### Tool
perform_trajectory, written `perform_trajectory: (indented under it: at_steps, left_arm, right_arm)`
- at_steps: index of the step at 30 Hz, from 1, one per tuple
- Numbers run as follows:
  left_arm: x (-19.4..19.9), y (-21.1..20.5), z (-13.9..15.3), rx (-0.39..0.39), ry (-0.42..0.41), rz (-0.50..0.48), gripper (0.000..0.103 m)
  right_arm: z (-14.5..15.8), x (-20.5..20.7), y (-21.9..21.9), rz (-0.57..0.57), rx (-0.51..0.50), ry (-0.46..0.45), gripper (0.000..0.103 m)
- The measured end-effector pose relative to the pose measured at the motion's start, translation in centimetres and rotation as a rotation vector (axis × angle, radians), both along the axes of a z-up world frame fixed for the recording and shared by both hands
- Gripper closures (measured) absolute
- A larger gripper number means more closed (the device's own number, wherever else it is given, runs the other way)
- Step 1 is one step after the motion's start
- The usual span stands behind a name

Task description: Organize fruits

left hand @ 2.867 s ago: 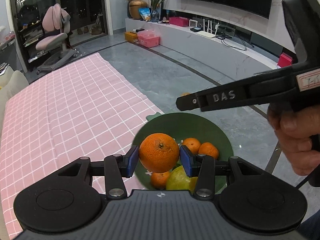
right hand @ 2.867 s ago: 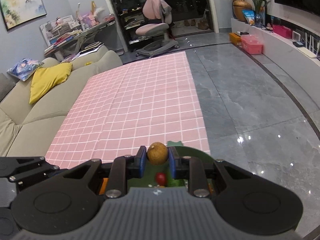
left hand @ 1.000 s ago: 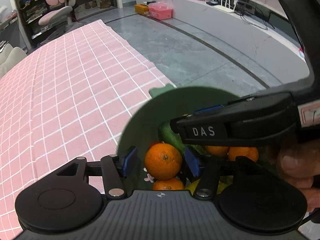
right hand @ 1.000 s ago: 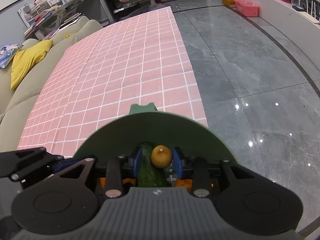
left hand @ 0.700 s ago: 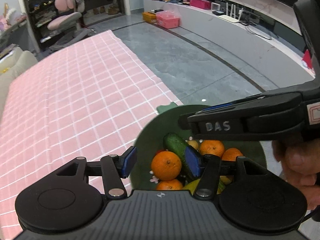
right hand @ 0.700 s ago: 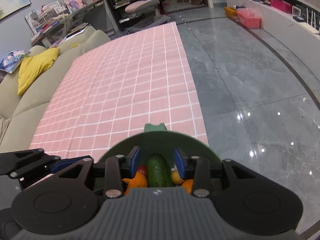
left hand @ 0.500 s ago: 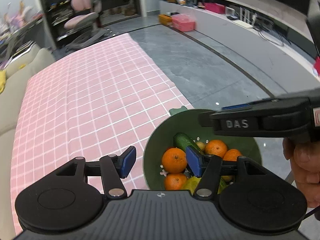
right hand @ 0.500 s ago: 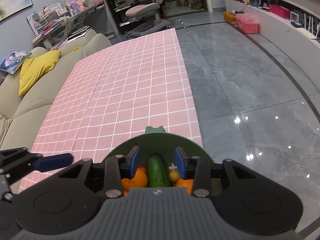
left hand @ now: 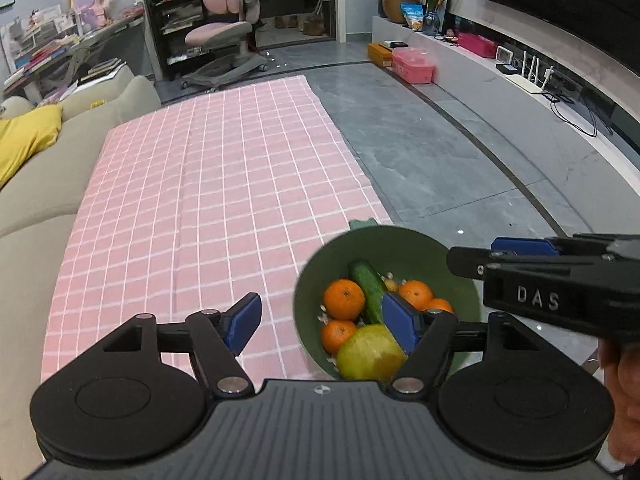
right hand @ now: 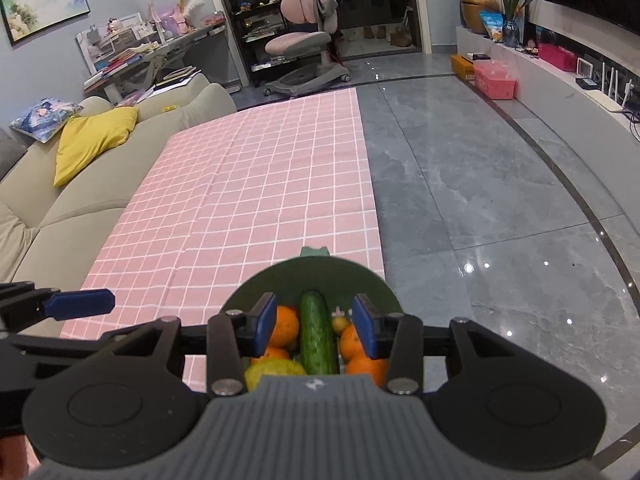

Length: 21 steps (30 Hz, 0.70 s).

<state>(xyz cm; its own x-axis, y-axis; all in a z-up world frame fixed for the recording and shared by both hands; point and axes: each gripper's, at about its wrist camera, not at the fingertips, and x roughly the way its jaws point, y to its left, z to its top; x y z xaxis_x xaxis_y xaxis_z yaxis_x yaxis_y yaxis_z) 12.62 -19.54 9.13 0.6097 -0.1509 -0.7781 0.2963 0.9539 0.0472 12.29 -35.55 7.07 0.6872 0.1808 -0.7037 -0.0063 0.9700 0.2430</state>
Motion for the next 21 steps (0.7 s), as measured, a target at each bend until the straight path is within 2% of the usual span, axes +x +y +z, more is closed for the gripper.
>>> perform_trajectory:
  at_steps: [11,15,21]
  left_arm:
    - [-2.7,-1.8,-0.8,0.028,0.02,0.035,0.018]
    - [-3.1,-2.1,-1.1,0.041,0.036,0.05,0.018]
    - [-3.4,-2.2,-1.1,0.045,0.039,0.059,0.018]
  right_arm:
    - [-0.5,-4.3,-1.3,0.013,-0.028,0.058,0.059]
    - [-0.9,-4.8,-1.5,0.016,-0.037,0.085,0.055]
    - [-0.9,-5.0,-1.5,0.025,-0.047,0.093,0.055]
